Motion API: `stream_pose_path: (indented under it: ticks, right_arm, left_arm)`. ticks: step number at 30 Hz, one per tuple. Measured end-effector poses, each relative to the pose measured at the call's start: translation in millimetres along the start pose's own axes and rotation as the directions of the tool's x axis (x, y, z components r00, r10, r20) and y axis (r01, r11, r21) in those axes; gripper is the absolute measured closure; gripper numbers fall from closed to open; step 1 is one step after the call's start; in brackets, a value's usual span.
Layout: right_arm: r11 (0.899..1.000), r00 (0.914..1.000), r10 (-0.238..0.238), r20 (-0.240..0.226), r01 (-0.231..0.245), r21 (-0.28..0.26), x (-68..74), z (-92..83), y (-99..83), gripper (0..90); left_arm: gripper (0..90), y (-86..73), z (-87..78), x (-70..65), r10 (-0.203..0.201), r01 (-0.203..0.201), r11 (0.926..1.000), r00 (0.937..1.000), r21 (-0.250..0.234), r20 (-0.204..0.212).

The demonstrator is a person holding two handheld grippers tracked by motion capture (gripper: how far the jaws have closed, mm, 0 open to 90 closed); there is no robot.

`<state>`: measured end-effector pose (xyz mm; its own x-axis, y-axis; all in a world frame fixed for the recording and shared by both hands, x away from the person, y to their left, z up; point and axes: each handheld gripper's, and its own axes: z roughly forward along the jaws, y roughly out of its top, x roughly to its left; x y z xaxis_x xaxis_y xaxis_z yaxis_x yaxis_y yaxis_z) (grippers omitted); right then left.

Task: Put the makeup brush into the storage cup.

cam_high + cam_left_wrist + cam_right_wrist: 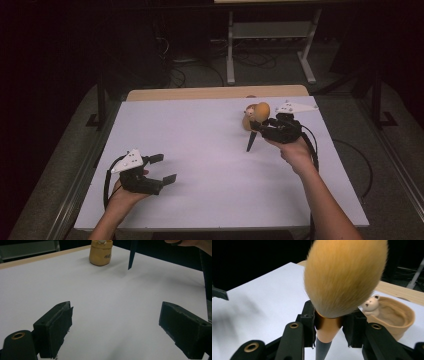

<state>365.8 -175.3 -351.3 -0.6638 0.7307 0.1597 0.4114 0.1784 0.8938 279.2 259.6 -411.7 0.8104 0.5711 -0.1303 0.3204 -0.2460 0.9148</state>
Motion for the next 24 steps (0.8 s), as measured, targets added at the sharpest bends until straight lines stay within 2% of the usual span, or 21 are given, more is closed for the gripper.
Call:
stream_pose_path:
  ticks: [4, 5, 12, 24]
  right_arm:
    - [1.0, 0.9997, -0.01, 0.021, 0.01, 0.006, -3.7, -0.4, 2.9, 64.2]
    - [1.0, 0.9994, -0.011, 0.034, 0.011, 0.011, -6.9, -1.3, 4.9, 64.2]
    - [1.0, 0.9974, -0.006, 0.071, 0.005, 0.013, -18.5, -1.4, 9.6, 64.2]
    - [1.0, 0.9938, -0.015, 0.11, 0.014, 0.003, -26.0, -3.8, 23.4, 64.2]
  left_arm:
    - [10.9, -0.6, 1.5, 1.6, 0.018, -0.018, 0.9998, 0.9998, 0.008, 0.004]
    - [10.9, -1.5, 2.0, 0.5, 0.003, -0.003, 1.0, 1.0, 0.007, 0.007]
    - [10.9, -2.2, 2.0, 0.6, 0.014, -0.014, 0.9998, 0.9999, 0.013, 0.005]
    - [10.9, -2.5, 1.8, 0.7, 0.004, -0.004, 1.0, 0.9999, 0.002, 0.015]
